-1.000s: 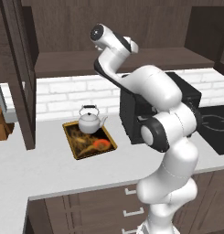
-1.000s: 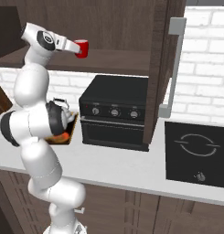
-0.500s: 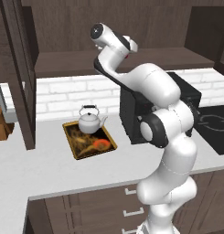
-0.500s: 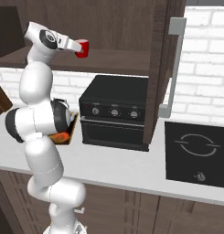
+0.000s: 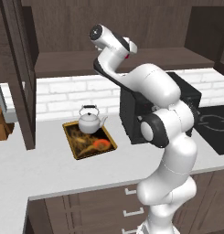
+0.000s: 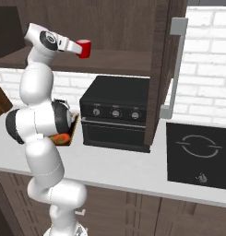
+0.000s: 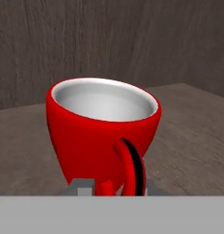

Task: Pick the kettle from the counter and place it on the tray. Then pick the mug from the cabinet and place it on the tray. Then close the cabinet doors.

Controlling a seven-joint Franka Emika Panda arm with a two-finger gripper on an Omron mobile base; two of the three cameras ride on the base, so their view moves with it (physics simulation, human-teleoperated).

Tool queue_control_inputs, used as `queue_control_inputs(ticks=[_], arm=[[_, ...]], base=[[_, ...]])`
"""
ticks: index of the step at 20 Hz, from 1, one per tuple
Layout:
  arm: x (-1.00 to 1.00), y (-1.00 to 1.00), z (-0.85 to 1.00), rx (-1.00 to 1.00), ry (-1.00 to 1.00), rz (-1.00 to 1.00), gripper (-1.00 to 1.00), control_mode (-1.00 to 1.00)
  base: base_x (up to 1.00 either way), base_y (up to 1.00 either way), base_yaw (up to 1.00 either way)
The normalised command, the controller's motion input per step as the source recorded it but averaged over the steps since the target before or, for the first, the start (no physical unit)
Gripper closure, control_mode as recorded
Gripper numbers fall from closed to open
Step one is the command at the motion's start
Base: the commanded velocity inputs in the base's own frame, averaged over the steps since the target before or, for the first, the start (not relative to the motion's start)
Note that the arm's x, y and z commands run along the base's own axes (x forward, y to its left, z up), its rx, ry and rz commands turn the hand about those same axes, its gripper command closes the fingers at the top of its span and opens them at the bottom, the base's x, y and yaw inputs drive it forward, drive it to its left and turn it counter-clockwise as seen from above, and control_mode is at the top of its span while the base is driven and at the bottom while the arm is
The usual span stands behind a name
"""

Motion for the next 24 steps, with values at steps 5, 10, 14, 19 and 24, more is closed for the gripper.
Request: queue_control_inputs(ticks=[5, 10, 14, 19, 24], arm=[[0.01, -0.04, -0.13, 0.01, -0.04, 0.0, 1.0, -1.0], [0.03, -0.01, -0.06, 0.0, 0.0, 0.0, 1.0, -1.0], [-0.03, 0.0, 0.0, 0.0, -0.02, 0.0, 1.0, -1.0], [-0.52, 0.0, 0.0, 0.0, -0.08, 0.0, 1.0, -1.0], [-0.95, 0.0, 0.0, 0.0, -0.12, 0.0, 1.0, -1.0]], base=[[0.0, 0.0, 0.0], [0.0, 0.0, 0.0], [0.0, 0.0, 0.0], [0.0, 0.0, 0.0], [0.0, 0.0, 0.0]])
